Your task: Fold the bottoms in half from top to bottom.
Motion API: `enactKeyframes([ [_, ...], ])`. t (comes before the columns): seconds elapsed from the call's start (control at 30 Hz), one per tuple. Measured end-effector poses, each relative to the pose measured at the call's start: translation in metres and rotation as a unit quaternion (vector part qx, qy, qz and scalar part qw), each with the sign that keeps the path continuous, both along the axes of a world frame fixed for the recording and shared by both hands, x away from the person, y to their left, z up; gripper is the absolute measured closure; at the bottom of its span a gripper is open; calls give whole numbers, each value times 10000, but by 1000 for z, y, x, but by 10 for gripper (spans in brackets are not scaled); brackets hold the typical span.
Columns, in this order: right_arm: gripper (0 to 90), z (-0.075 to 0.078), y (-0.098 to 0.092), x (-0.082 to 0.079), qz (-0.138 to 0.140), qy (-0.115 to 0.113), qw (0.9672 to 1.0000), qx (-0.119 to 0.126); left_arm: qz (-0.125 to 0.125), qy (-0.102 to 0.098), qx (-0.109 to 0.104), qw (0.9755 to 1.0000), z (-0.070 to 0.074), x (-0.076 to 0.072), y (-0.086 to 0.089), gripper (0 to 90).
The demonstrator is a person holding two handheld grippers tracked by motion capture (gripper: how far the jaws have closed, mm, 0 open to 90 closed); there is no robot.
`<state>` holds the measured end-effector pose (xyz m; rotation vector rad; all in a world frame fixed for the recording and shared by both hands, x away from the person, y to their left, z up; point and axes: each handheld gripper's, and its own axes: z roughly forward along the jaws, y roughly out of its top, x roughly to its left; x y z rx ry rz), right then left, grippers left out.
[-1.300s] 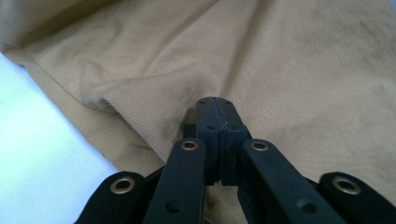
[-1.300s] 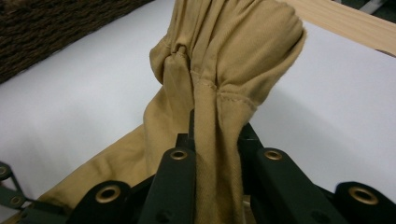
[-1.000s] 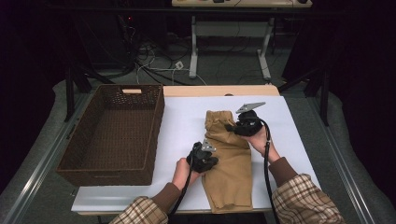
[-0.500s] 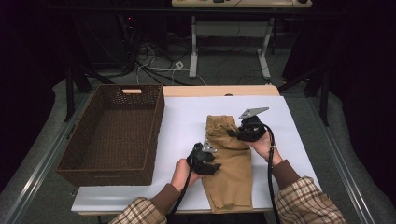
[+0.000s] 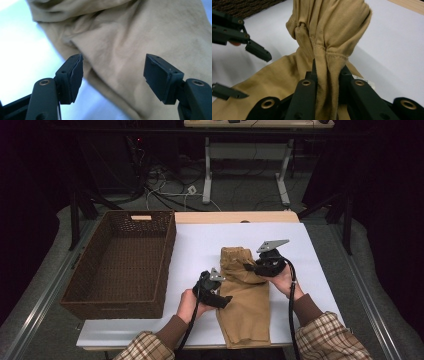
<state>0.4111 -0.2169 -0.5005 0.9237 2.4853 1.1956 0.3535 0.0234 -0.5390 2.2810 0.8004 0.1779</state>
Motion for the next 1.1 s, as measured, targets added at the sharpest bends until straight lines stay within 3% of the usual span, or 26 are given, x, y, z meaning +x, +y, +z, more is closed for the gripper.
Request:
enactKeyframes([
  [0.4, 800, -9, -4, -16, 146, 10, 9998, -141, 148, -16, 98, 9998, 2, 2, 14, 253],
  [1.1, 754, -18, -7, -46, 395, -61, 9979, -513, 288, -72, 218, 9993, 3, 1, 24, 231],
])
